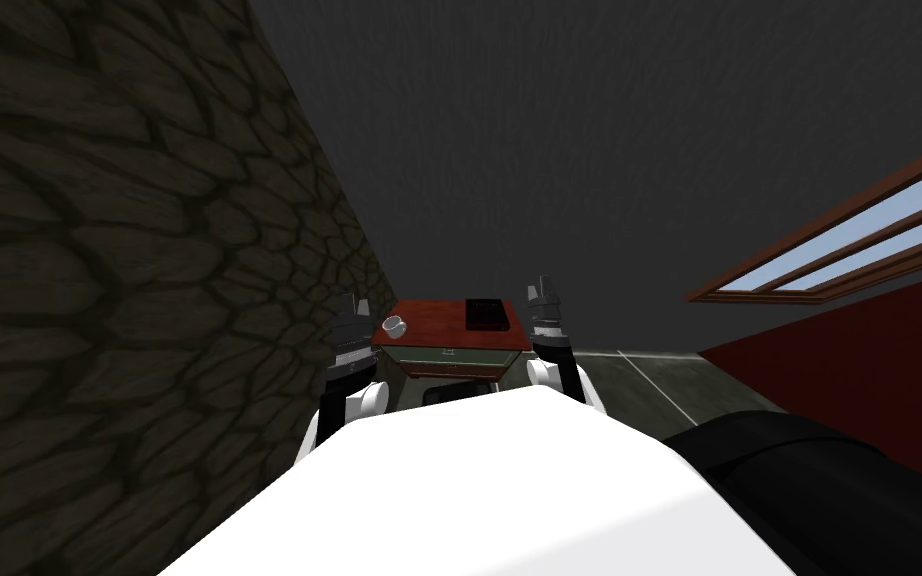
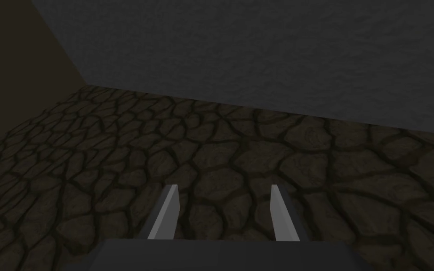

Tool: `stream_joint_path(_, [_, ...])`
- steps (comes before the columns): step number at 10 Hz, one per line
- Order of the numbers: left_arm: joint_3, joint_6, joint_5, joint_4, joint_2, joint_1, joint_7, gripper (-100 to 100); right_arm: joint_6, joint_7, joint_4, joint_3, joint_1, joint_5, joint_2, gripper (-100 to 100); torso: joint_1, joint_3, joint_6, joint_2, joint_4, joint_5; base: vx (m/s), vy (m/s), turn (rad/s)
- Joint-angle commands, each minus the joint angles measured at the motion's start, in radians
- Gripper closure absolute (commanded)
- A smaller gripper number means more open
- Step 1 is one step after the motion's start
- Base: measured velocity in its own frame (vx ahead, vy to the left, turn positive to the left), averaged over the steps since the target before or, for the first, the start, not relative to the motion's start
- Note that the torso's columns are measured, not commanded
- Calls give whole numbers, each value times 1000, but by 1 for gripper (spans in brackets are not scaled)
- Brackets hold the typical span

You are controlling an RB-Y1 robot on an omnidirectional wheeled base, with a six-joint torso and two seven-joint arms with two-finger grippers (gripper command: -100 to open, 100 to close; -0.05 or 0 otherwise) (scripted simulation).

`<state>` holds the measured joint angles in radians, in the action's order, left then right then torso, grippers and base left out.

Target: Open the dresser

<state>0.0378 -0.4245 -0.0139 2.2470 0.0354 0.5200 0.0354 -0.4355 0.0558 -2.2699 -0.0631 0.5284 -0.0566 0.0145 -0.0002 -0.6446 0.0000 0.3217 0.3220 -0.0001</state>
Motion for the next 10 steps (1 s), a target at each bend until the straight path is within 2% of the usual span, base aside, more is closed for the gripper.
stream_joint_path(1, [0,0,0,0,0,0,0,0,0,0,0,0,0,0,0,0,0,-147,0,74,74,0,0,0,0])
stream_joint_path(4, [0,0,0,0,0,0,0,0,0,0,0,0,0,0,0,0,0,-590,0,296,295,0,0,0,0])
stream_joint_path(5, [1,-7,1,-14,-39,-4,0,-100,0,0,0,0,0,0,0,0,0,-737,0,370,369,0,0,0,0])
stream_joint_path(7, [3,-23,2,-46,-94,-12,1,-100,0,0,0,0,0,0,0,0,0,-826,0,413,412,0,-3,-10,-11])
stream_joint_path(10, [8,-62,5,-121,-162,-32,2,-100,0,0,0,0,0,0,0,0,0,-831,0,416,416,0,-5,-20,-15])
